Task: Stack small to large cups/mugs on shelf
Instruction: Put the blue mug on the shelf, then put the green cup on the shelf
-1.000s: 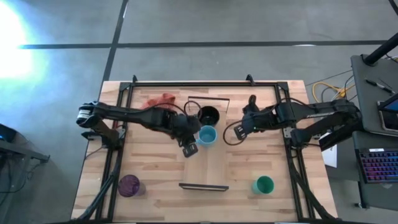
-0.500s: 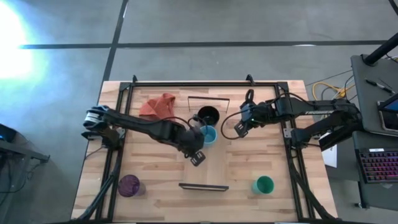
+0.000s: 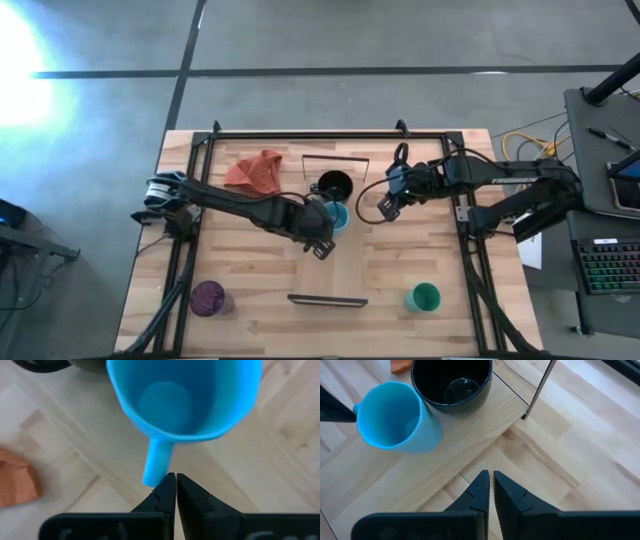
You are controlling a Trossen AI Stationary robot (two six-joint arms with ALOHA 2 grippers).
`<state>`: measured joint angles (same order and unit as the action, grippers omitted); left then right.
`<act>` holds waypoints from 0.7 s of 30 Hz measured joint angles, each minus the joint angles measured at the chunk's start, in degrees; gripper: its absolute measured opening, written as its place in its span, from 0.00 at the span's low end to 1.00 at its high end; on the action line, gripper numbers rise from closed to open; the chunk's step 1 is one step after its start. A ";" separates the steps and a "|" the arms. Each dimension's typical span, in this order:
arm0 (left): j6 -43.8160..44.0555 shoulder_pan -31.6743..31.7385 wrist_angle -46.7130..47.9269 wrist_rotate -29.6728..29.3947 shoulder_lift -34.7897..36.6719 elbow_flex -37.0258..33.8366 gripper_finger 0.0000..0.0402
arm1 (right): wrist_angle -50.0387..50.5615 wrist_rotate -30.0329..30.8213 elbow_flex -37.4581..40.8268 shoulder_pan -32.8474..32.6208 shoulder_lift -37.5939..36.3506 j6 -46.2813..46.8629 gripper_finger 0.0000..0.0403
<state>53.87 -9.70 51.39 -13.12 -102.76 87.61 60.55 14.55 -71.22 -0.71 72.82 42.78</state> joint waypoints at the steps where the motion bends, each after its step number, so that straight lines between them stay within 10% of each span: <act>1: 0.01 0.09 0.27 -0.48 -0.12 0.00 0.00 | 0.01 0.02 0.00 0.00 -0.09 -0.02 0.04; 21: -3.64 2.64 1.08 -2.38 0.27 0.00 0.00 | 0.03 0.42 0.00 0.00 -0.86 -0.42 0.04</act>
<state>50.24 -7.06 52.46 -15.50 -102.49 87.61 60.58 14.96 -71.22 -0.71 71.96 42.37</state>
